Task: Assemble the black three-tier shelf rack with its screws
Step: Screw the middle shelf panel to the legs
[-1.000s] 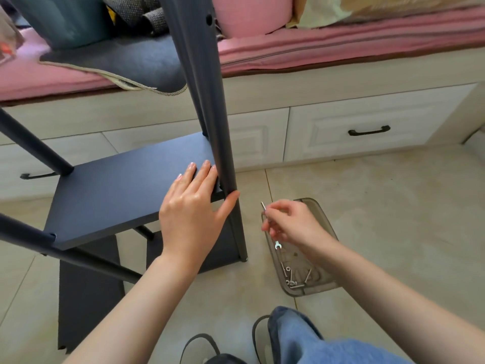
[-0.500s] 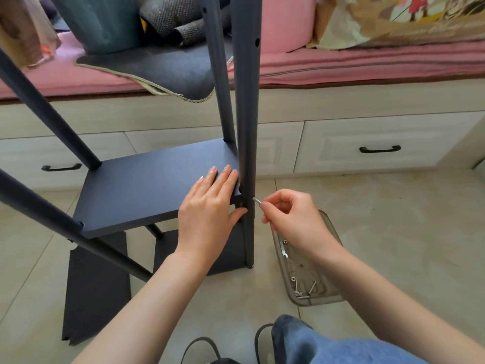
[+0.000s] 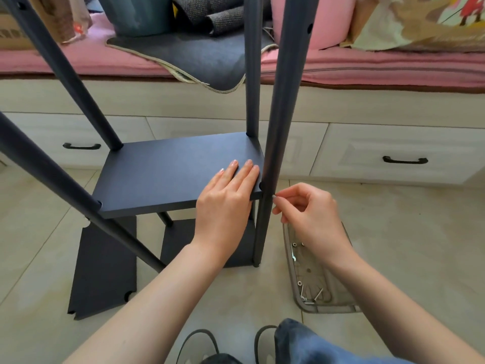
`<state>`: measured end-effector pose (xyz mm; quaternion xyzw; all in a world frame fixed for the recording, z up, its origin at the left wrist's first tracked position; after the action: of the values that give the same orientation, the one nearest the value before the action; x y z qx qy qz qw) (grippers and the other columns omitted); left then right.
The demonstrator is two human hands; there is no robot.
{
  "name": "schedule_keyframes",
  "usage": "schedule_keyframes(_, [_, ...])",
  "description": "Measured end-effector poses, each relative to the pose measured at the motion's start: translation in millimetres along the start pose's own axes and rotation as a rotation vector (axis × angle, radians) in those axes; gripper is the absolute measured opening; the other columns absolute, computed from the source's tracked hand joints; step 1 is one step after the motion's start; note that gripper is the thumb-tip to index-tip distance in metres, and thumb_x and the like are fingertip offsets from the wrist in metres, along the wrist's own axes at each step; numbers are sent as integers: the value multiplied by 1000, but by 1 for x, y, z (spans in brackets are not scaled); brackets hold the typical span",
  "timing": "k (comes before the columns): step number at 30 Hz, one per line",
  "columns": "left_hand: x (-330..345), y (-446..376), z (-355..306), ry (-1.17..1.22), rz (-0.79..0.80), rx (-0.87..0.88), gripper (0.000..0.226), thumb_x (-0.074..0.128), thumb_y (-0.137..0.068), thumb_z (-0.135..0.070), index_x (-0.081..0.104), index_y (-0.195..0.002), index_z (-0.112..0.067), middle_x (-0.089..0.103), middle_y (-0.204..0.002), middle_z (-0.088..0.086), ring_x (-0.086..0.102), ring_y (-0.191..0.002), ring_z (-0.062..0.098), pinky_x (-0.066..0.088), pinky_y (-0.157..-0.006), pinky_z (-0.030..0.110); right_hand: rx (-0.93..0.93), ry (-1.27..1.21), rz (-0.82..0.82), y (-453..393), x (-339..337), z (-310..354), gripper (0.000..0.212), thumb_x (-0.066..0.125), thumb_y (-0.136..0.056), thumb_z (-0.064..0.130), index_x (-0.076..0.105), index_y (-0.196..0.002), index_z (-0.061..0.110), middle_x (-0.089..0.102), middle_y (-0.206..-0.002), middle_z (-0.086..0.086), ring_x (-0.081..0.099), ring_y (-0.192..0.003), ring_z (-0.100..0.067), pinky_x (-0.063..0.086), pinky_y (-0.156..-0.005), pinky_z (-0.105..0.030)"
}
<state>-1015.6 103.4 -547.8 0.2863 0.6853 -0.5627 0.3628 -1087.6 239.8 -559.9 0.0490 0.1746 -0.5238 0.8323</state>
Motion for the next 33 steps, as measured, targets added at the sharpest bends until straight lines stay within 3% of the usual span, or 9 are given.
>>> schedule_keyframes(6, [0, 0, 0, 4, -5, -2, 62, 86, -75, 3, 67, -133, -8, 66, -135, 9, 61, -127, 32, 46, -106, 42, -49, 11, -27, -5, 0, 2, 11, 72, -89, 12, 64, -81, 15, 71, -66, 3, 67, -56, -11, 52, -62, -22])
schedule_keyframes(12, [0, 0, -1, 8, -23, -11, 61, 86, -75, 3, 68, -131, -8, 67, -134, 8, 62, -125, 32, 46, -105, 42, -193, 94, -71, 3, 1, 4, 14, 72, -90, 12, 61, -81, 11, 69, -70, 2, 68, -63, -8, 51, -60, -15])
schedule_keyframes(17, [1, 0, 0, 4, -28, -11, 60, 85, -75, 4, 68, -131, -9, 67, -134, 7, 62, -126, 31, 47, -105, 42, -257, 125, -134, 4, 3, 1, 16, 72, -89, 12, 60, -80, 13, 68, -71, 4, 67, -64, -10, 54, -61, -25])
schedule_keyframes(22, [1, 0, 0, -2, -39, -12, 59, 84, -76, 4, 68, -131, -10, 67, -134, 6, 63, -126, 30, 47, -106, 40, -230, 36, -111, 0, 5, -2, 15, 73, -89, 11, 61, -80, 13, 69, -70, 7, 69, -63, -10, 51, -61, -16])
schedule_keyframes(27, [1, 0, 0, -6, -38, -14, 61, 85, -74, 4, 68, -131, -10, 67, -134, 6, 63, -126, 30, 46, -106, 40, -187, -43, -17, -8, 4, -4, 13, 74, -88, 9, 64, -80, 10, 71, -71, 1, 70, -63, -14, 56, -64, -24])
schedule_keyframes(33, [0, 0, 0, -8, -35, -13, 61, 85, -74, 5, 68, -131, -9, 67, -134, 8, 62, -126, 31, 43, -106, 40, -110, -192, 59, -13, 5, -8, 17, 73, -86, 2, 61, -77, 10, 72, -71, -4, 70, -64, -18, 53, -64, -20])
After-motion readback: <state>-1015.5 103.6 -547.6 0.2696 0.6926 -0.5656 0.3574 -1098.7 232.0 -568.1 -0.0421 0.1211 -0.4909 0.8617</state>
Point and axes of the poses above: each hand's wrist, its own y-axis away from the middle knuckle, its own x-axis out of the palm, z = x × y, the point moved 6 cm from there along -y, towards the middle knuckle
